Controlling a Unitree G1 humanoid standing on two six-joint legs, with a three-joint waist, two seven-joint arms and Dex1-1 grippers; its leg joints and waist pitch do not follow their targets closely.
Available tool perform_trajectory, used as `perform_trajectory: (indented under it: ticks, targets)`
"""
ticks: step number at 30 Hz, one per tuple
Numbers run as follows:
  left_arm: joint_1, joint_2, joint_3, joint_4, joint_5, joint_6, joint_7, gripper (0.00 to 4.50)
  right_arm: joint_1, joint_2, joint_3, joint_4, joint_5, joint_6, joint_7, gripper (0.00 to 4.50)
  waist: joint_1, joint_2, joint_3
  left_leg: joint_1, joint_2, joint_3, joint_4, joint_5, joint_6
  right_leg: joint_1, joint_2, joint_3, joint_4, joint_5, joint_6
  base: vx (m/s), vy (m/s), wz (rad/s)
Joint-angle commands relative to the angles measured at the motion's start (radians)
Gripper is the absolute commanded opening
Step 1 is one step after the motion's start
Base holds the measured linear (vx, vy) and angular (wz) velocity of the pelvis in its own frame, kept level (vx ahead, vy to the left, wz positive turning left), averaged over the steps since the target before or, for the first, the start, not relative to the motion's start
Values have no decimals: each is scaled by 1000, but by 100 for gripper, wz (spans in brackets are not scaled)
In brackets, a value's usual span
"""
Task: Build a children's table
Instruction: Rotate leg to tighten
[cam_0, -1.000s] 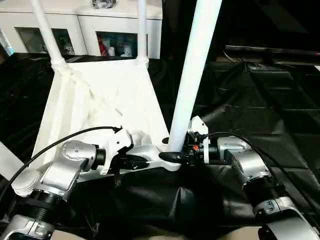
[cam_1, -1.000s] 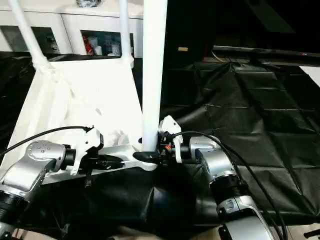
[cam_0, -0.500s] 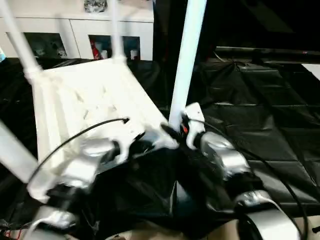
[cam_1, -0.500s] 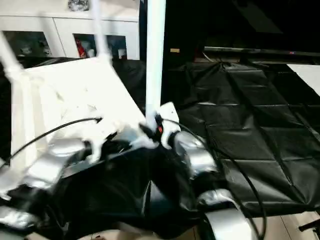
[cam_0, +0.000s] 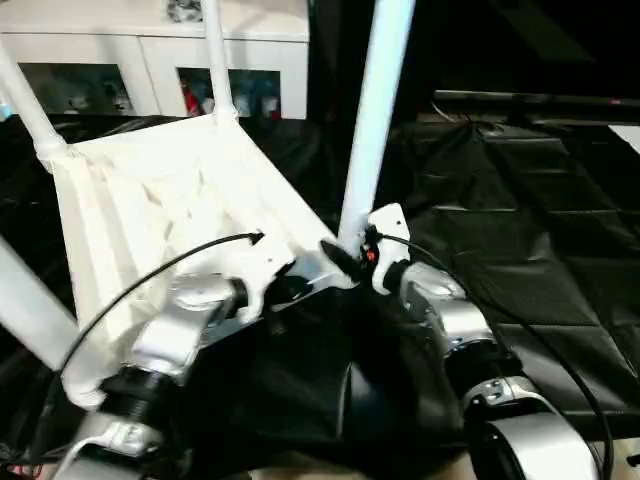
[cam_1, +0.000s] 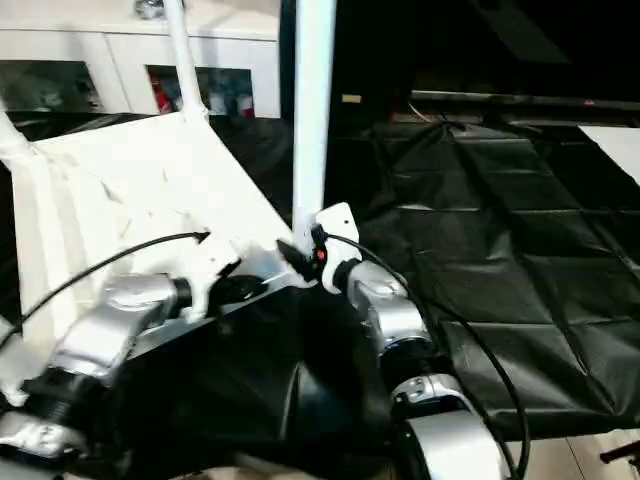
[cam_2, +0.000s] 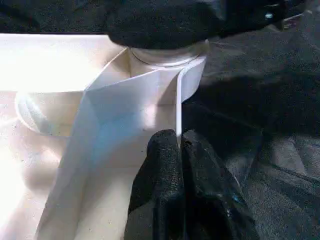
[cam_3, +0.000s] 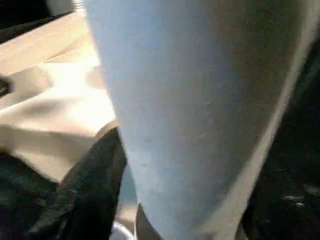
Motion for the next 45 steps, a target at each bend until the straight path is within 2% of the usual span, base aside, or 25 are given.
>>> perform_trajectory:
  ticks: [1, 5, 9, 15, 17, 20, 22, 27, 30, 37, 40, 42, 43, 44, 45]
  targets:
    - [-15, -27, -33, -68, -66, -61, -52, 0, 32, 30, 116, 26, 5, 36, 148, 325, 2, 3, -50, 4, 67, -33, -62, -198, 39, 38, -100, 64, -79, -199, -195, 0, 0, 0]
    - [-5, 10, -28, -73, -79, -58, -108, 0, 55, -31, 152, -33, 6, 34, 295, 325, 8, 3, -50, 1, 67, -30, -58, -164, 62, 40, -98, 62, -73, -141, -209, 0, 0, 0]
    - [3, 34, -27, -86, -93, -52, -154, 0, 69, -68, 166, -72, 8, 47, 390, 325, 18, 3, -50, 2, 71, -29, -58, -166, 61, 40, -99, 60, -72, -160, -209, 0, 0, 0]
    - [29, 92, -37, -119, -125, -20, -255, 0, 122, -165, 237, -179, 21, 94, 575, 325, 27, 4, -47, 4, 72, -28, -60, -191, 55, 38, -97, 60, -77, -202, -196, 0, 0, 0]
    - [30, 100, -38, -117, -121, -16, -261, 0, 122, -170, 238, -182, 15, 106, 579, 325, 30, 3, -47, 6, 71, -29, -61, -198, 50, 37, -98, 60, -78, -221, -194, 0, 0, 0]
    - [33, 107, -38, -120, -123, -11, -274, 0, 121, -168, 232, -185, 24, 129, 589, 293, 31, 2, -47, 6, 70, -30, -60, -203, 41, 37, -101, 61, -82, -253, -187, 0, 0, 0]
    - [33, 107, -36, -120, -123, -11, -276, 0, 120, -168, 231, -186, 24, 133, 591, 291, 31, 2, -48, 7, 71, -30, -60, -190, 39, 36, -98, 60, -78, -232, -190, 0, 0, 0]
    - [35, 114, -40, -123, -128, -8, -282, 0, 125, -167, 237, -207, 37, 160, 600, 243, 33, 1, -50, 5, 69, -29, -58, -164, 48, 38, -98, 59, -73, -176, -202, 0, 0, 0]
    - [36, 114, -39, -123, -127, -9, -277, 0, 132, -154, 223, -226, 66, 205, 601, 227, 35, 2, -50, 5, 70, -29, -59, -171, 47, 38, -97, 59, -74, -189, -197, 0, 0, 0]
    - [12, 74, -24, -80, -90, -13, -181, 0, 143, -115, 228, -215, 47, 223, 513, 220, 33, 0, -46, 8, 69, -30, -61, -201, 30, 35, -101, 61, -83, -259, -179, 0, 0, 0]
    - [-14, 44, -19, -40, -61, -15, -101, 0, 130, -61, 198, -178, 38, 227, 387, 219, 27, 0, -40, 12, 68, -35, -66, -247, 9, 29, -103, 62, -95, -372, -152, 0, 0, 0]
    - [-60, -18, -11, 21, -21, 8, 36, 0, 96, 31, 158, -59, -10, 182, 125, 219, 20, -1, -36, 19, 64, -39, -67, -289, -9, 25, -107, 61, -105, -457, -134, 0, 0, 0]
    - [-62, -22, -10, 24, -19, 9, 44, 0, 94, 36, 156, -51, -13, 179, 109, 219, 14, 1, -32, 18, 65, -41, -70, -305, -20, 22, -107, 61, -106, -489, -127, 0, 0, 0]
    - [-66, -28, -10, 28, -16, 11, 55, 0, 91, 43, 153, -40, -17, 174, 86, 213, 8, -1, -32, 24, 61, -47, -70, -346, -34, 22, -110, 54, -114, -572, -99, 0, 0, 0]
    - [-68, -31, -9, 31, -14, 11, 63, 0, 89, 47, 151, -33, -20, 171, 71, 210, 4, -2, -34, 22, 60, -50, -69, -357, -29, 24, -113, 54, -120, -603, -80, 0, 0, 0]
